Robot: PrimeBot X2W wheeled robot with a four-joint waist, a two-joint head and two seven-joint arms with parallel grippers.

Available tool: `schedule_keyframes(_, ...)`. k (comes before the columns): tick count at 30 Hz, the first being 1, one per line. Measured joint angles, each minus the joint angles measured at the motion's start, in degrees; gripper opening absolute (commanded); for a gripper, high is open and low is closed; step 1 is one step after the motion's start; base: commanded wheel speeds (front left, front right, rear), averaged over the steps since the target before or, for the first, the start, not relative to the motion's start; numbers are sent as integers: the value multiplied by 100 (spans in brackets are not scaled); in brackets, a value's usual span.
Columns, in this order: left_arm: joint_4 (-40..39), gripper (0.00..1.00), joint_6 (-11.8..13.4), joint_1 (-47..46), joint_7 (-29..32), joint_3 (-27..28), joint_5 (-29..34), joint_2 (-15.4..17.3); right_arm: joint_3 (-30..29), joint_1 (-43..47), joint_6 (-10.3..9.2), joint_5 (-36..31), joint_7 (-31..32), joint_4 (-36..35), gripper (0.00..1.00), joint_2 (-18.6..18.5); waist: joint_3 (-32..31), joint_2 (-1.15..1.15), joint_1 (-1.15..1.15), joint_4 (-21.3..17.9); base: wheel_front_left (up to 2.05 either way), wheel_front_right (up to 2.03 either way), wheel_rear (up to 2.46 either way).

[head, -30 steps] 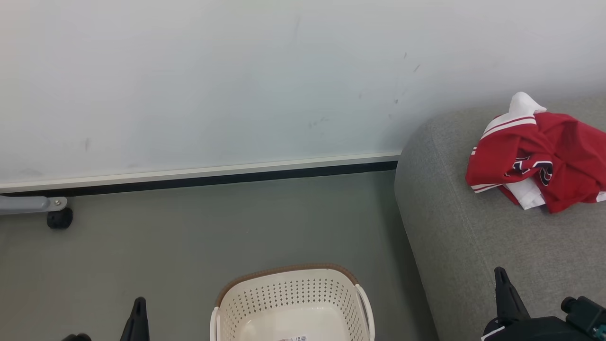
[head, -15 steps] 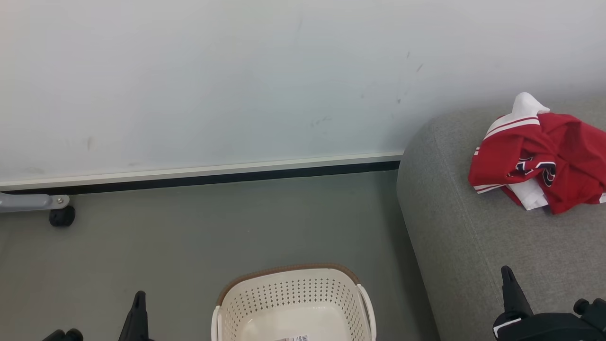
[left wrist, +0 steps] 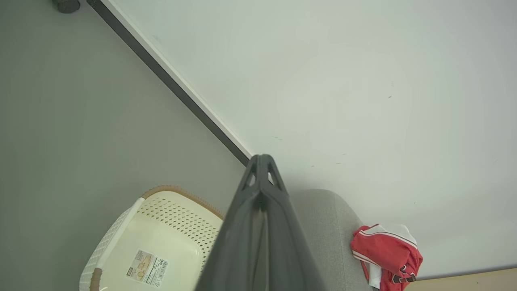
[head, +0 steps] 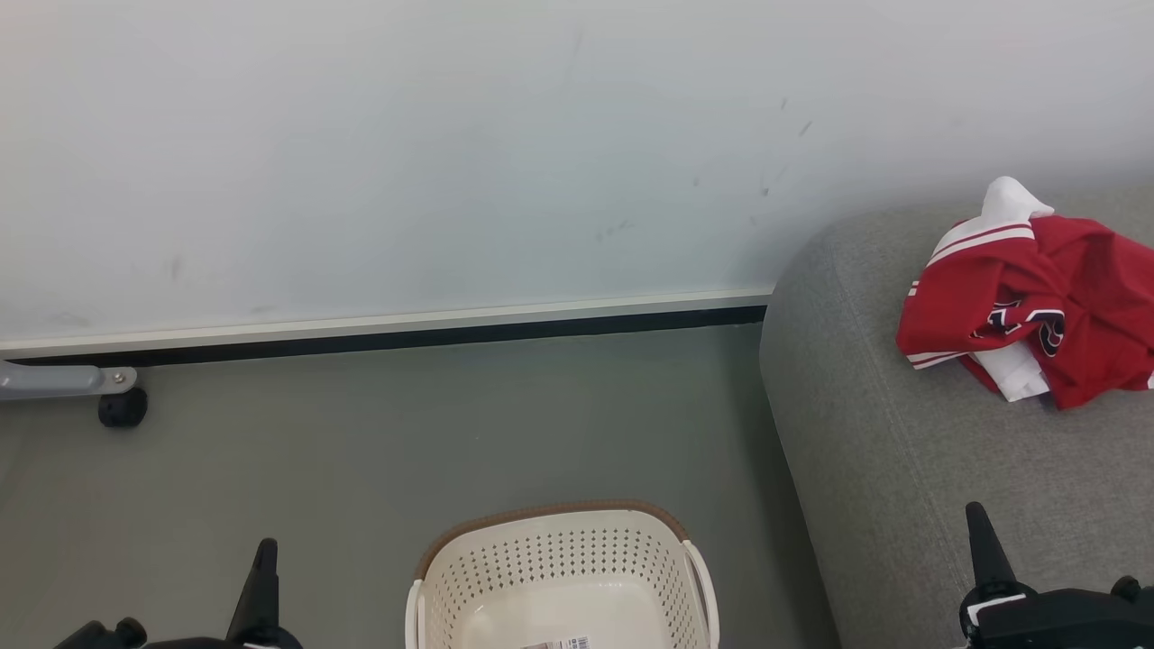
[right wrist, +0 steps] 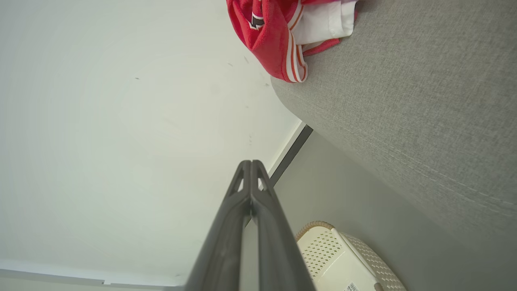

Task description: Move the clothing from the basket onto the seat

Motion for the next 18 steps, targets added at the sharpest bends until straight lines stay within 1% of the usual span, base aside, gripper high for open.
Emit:
schedule_keyframes(1, 8, 0, -40, -21, 8, 15, -51, -8, -23, -5, 13, 67, 22, 7, 0, 4, 1, 0, 0, 3, 0, 0, 0)
schedule_keyframes(3, 15, 0, -43, -41, 42, 31, -113, -11, -47, -9, 45, 121, 25, 11, 0, 10, 2, 0, 0, 5, 0, 0, 0)
schedule_keyframes(4, 35, 0, -70, -63, 67, 58, -307, -20, -94, -29, 66, 279, 74, 32, 0, 22, 3, 0, 0, 10, 0, 0, 0)
schedule_keyframes(8, 76, 0, -96, -95, 136, 91, -472, -52, -164, -86, 100, 471, 126, 48, 0, 49, 5, 0, 0, 19, 0, 0, 0)
schedule_keyframes(18, 179, 0, -241, -279, 319, 223, -1193, -116, -401, -115, 243, 1173, 326, 135, 0, 126, 12, 0, 0, 44, 0, 0, 0)
